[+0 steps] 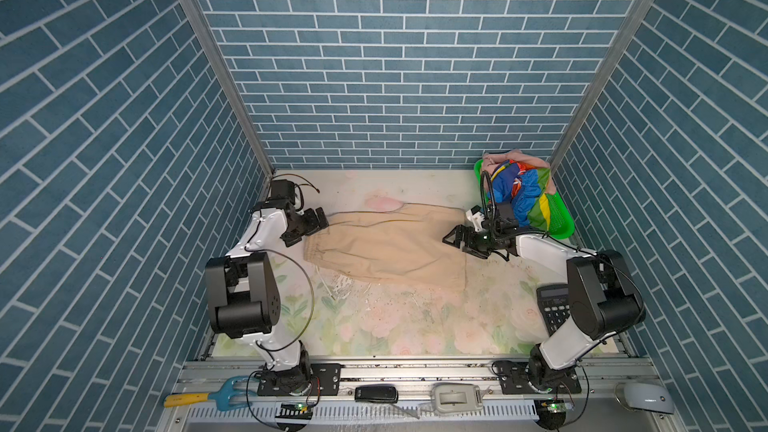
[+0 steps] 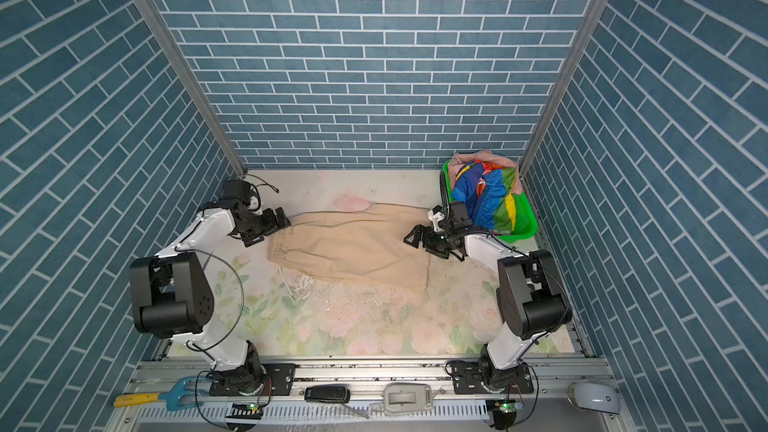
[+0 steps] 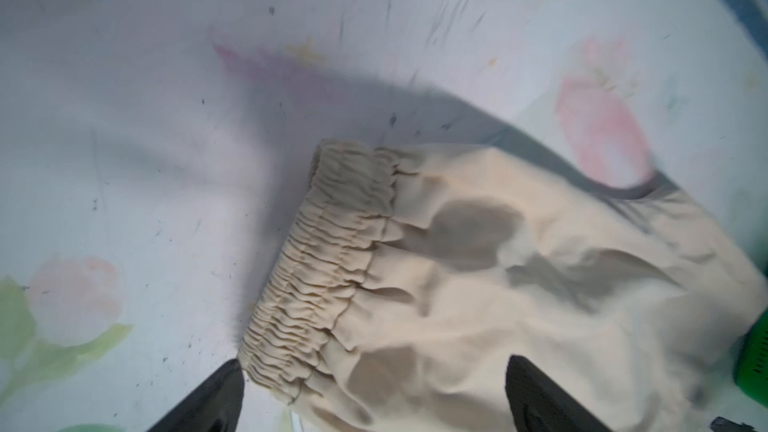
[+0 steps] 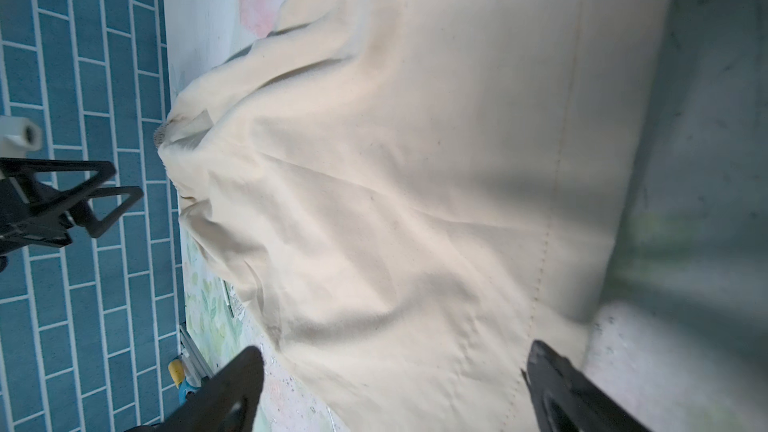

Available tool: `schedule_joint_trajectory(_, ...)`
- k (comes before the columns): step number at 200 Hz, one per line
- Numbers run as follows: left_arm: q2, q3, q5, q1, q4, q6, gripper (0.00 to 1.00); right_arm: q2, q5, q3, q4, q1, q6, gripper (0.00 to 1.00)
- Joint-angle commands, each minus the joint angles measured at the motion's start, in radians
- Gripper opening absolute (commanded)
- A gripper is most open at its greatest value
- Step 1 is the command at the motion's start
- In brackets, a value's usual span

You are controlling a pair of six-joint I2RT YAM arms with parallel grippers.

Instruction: Fold and stack the shorts

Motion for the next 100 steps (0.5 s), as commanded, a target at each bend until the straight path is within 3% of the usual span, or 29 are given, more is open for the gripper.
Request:
schedule_joint_trajectory(1, 0.039, 0.032, 0.077, 0.005, -0.041, 0.076, 1.0, -0.014, 0.009, 0.009, -0.031, -0.004, -0.04, 0.99)
schedule_joint_trajectory(40, 0.134, 0.055, 0.083, 0.013, -0.03, 0.106, 1.0, -0.004, -0.004, -0.016, -0.01, -0.004, -0.032, 0.99)
schedule_joint_trajectory(100, 0.187, 0.105, -0.078, 0.052, -0.059, 0.176, 1.0, -0.004, -0.011, -0.068, 0.023, -0.004, -0.016, 0.99)
